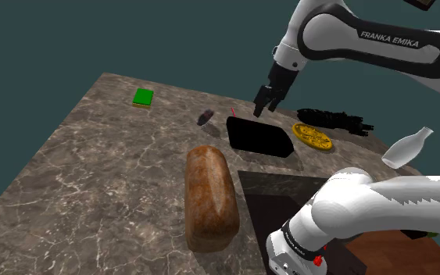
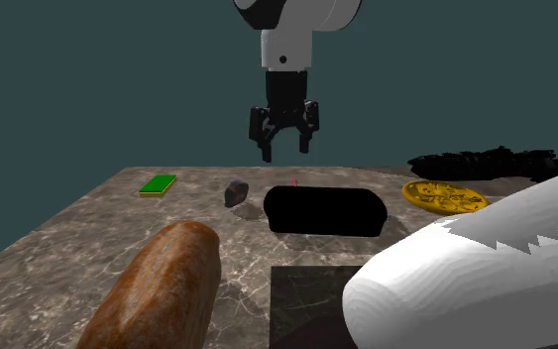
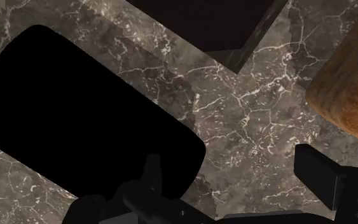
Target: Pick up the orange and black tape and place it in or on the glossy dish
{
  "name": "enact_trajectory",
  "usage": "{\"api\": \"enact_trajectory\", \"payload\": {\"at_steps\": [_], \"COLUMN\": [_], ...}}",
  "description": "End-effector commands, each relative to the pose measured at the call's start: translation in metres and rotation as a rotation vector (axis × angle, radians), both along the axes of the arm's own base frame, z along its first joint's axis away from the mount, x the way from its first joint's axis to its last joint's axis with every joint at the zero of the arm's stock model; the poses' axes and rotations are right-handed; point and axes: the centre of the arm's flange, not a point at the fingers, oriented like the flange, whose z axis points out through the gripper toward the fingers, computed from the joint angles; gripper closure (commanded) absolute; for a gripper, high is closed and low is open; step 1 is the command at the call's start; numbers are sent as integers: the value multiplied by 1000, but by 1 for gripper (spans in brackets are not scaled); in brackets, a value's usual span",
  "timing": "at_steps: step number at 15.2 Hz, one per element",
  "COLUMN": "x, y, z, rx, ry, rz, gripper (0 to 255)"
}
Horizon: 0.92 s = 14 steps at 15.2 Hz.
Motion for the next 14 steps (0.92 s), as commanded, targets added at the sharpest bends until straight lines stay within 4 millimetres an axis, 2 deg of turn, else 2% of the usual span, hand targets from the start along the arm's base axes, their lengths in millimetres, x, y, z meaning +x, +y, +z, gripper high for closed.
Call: {"api": "enact_trajectory", "payload": {"at_steps": [1, 8, 14], "x": [0, 61, 116], "y": [0, 9, 5], "z": [0, -53, -95], "rx": [0, 108, 200], "ry": [0, -62, -115], "rz": [0, -324, -602], "gripper": [0, 0, 0]}}
